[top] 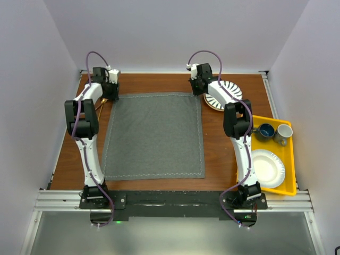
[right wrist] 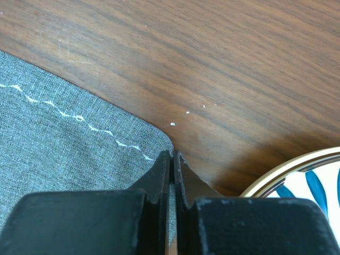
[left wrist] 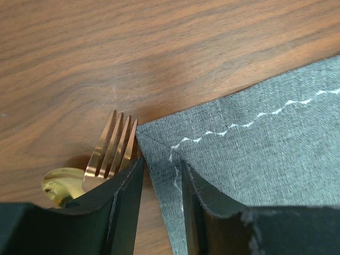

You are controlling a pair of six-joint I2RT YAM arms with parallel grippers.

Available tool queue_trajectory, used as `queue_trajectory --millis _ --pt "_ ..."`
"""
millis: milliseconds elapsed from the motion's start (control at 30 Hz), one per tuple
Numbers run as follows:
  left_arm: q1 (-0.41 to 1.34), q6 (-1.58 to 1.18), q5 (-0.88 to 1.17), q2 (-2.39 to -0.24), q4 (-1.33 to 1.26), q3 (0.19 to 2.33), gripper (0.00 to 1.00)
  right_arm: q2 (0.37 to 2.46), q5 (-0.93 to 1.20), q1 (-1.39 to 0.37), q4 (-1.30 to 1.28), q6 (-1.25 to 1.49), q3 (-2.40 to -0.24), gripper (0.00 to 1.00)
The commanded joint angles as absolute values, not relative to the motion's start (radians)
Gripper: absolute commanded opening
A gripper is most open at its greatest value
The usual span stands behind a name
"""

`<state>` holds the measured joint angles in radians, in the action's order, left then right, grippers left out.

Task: Fold the napkin into a case and place the utensils inside
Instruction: Pick up the flattened napkin from the center of the board, then fold and flatten the napkin at the center of the board.

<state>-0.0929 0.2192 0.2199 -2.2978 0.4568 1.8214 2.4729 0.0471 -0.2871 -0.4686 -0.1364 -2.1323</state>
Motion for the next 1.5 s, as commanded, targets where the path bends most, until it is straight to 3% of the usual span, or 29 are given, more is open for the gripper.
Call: queue_trajectory --millis 0,333,433,533,567,600,833,1067,1267,1467 --pt "-0.091 0.189 0.213 -2.342 0.44 1.882 0.4 2.398 0.063 -0.287 -0.443 -0.161 -2.154 0.0" --pt "-0.091 0.164 0.229 -2.384 0.434 1.934 0.42 2.411 0.066 -0.287 -0.448 -0.179 -2.161 0.0" --pt "-0.091 0.167 0.242 -2.393 0.439 1.951 0.33 2.418 0.066 -0.288 -0.449 -0.187 -2.183 0.0" --pt "-0.091 0.167 0.261 -2.379 0.426 1.948 0.14 2.425 0.064 -0.287 -0.44 -0.198 -2.21 0.0" --pt "-0.089 0.17 0.262 -2.366 0.42 1.947 0.03 2.427 0.058 -0.287 -0.436 -0.201 -2.23 0.0" --pt "-0.09 0.17 0.267 -2.353 0.407 1.942 0.0 2.428 0.057 -0.285 -0.433 -0.201 -2.241 0.0" --pt "-0.091 0.222 0.351 -2.201 0.334 1.881 0.0 2.358 0.104 -0.285 -0.448 -0.219 -2.287 0.0" --pt "-0.133 0.454 0.503 -1.883 0.347 1.626 0.0 2.106 0.277 -0.287 -0.525 -0.229 -2.018 0.0" --pt "-0.201 0.791 0.653 -1.7 0.699 1.436 0.0 1.872 0.415 -0.29 -0.647 -0.245 -1.714 0.0" --pt "-0.239 1.049 0.634 -1.591 0.96 1.183 0.0 1.741 0.425 -0.342 -0.675 -0.256 -1.381 0.0"
